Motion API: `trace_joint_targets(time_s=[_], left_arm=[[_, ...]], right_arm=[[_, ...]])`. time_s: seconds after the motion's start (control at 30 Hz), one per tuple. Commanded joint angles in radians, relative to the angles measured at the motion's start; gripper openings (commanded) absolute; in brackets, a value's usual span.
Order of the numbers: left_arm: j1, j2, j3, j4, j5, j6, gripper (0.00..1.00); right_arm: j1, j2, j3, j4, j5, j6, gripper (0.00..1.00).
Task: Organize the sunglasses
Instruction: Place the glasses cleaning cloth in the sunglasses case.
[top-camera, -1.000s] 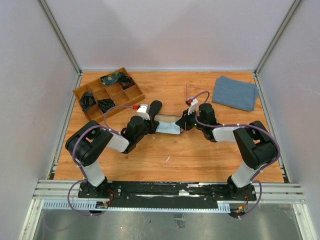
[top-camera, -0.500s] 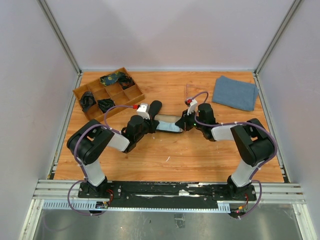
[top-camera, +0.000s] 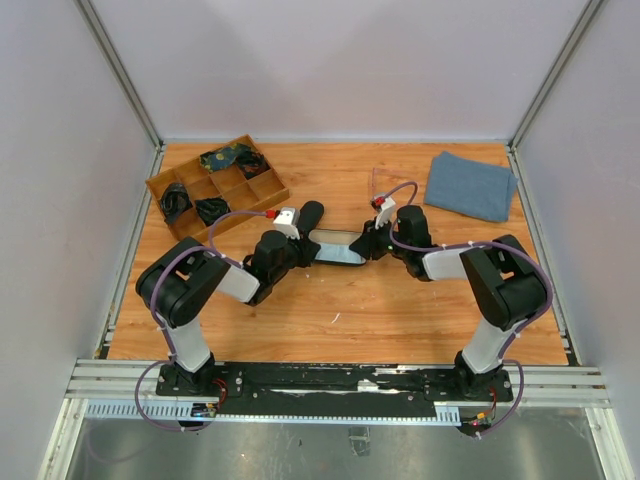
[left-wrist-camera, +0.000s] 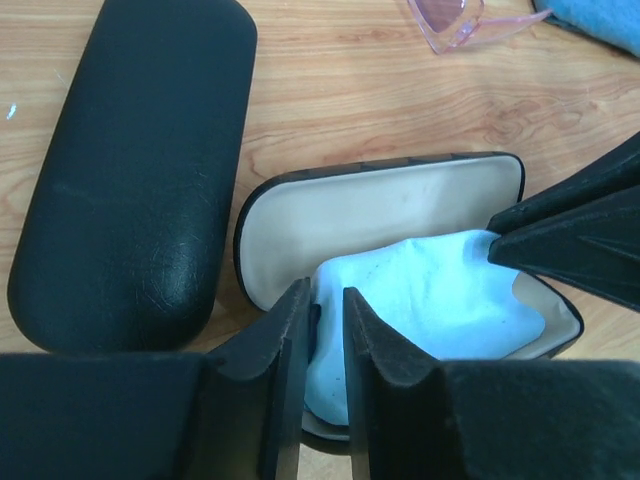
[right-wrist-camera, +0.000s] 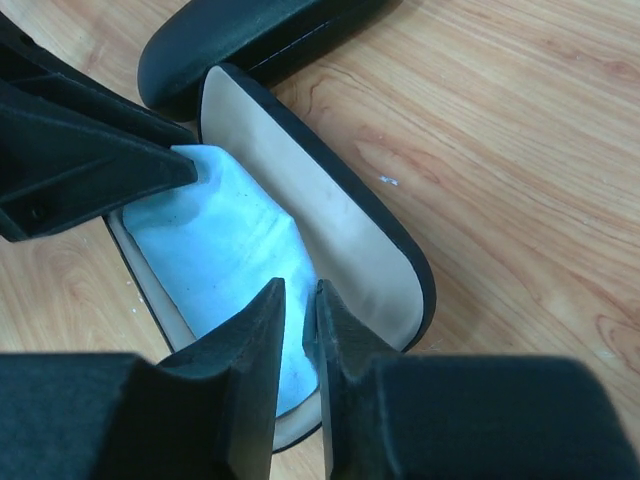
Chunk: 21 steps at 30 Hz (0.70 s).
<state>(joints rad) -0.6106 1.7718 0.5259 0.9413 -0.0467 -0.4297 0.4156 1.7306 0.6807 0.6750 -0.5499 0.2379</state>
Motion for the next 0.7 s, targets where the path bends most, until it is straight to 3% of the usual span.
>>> trace_joint_targets(time_s=[0.0, 0.07, 0.13, 0.5, 0.6, 0.67], left_arm=[[0.012, -0.003, 0.013, 0.018, 0.003, -0.001, 0.4], [0.012, -0.015, 0.006, 0.011, -0.009, -0.002, 0.54], [0.014, -0.033, 0.003, 0.002, -0.018, -0.001, 0.59], [0.015, -0.229, -0.021, -0.109, -0.055, 0.007, 0.66], [0.015, -0.3, -0.053, -0.133, -0.071, -0.009, 0.66], [0.015, -0.342, -0.076, -0.16, -0.076, -0.026, 0.66]], right_arm=[[-0.018, 0.014, 0.024, 0.026, -0.014, 0.011, 0.26], [-0.021, 0.008, 0.019, 0.029, -0.006, 0.012, 0.34], [-0.021, -0.007, 0.012, 0.029, -0.001, 0.015, 0.35], [-0.021, -0.224, -0.025, -0.098, 0.092, -0.012, 0.49], [-0.021, -0.295, -0.04, -0.186, 0.198, 0.01, 0.66], [-0.019, -0.338, -0.053, -0.261, 0.324, 0.054, 0.85]])
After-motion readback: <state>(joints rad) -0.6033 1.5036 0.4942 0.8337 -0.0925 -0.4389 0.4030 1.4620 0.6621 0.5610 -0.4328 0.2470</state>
